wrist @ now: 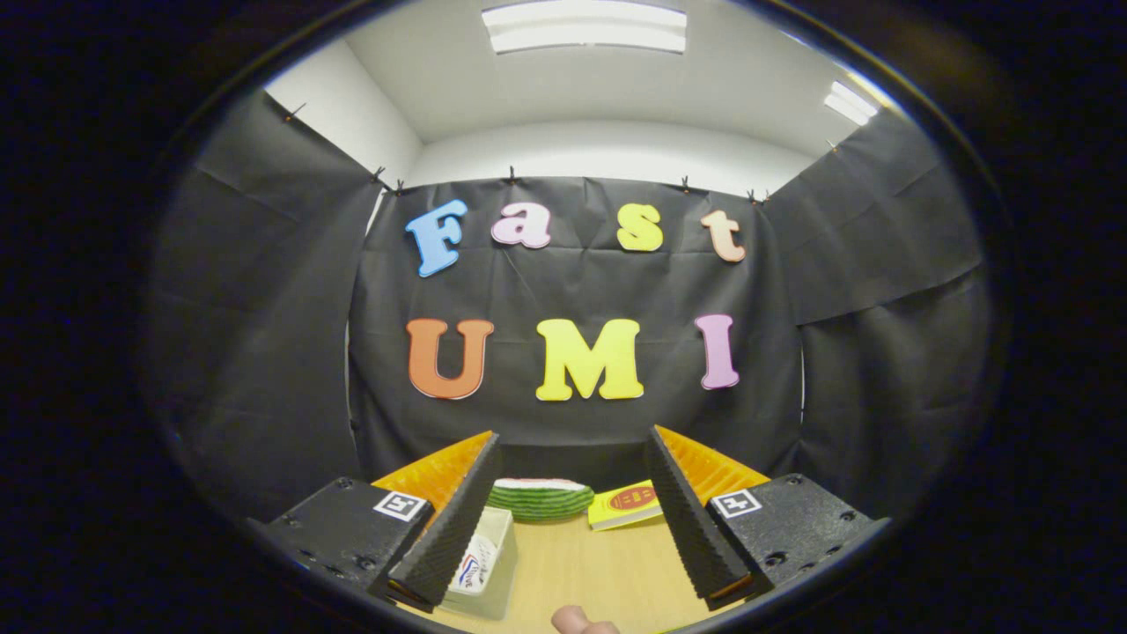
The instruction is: Open the storage box then place both shoes into the box .Put the left shoe in first, then the right shoe, with the right side of both shoes facing outward in a uniform manner.
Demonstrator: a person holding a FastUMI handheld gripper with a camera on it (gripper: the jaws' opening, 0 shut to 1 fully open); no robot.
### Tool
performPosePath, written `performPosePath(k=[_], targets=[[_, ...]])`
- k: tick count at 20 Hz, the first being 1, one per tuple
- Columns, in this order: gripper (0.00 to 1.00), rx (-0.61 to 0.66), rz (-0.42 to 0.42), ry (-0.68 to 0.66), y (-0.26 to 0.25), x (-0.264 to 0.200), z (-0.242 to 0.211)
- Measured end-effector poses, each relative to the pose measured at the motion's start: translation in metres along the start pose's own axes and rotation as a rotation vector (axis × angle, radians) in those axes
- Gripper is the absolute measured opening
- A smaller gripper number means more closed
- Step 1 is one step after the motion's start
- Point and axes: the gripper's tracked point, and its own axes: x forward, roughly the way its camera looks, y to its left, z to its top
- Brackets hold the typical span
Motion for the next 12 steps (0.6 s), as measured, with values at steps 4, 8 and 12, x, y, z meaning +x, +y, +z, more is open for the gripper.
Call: performPosePath(k=[4,8,12], targets=[[1.0,0.001,-0.009,0.023,-0.0088,-0.0009,-0.0044],[1.0,0.011,-0.01,0.017,-0.0121,-0.0033,-0.0028],[1.0,-0.001,-0.003,0.038,-0.0136,-0.0054,-0.0087]])
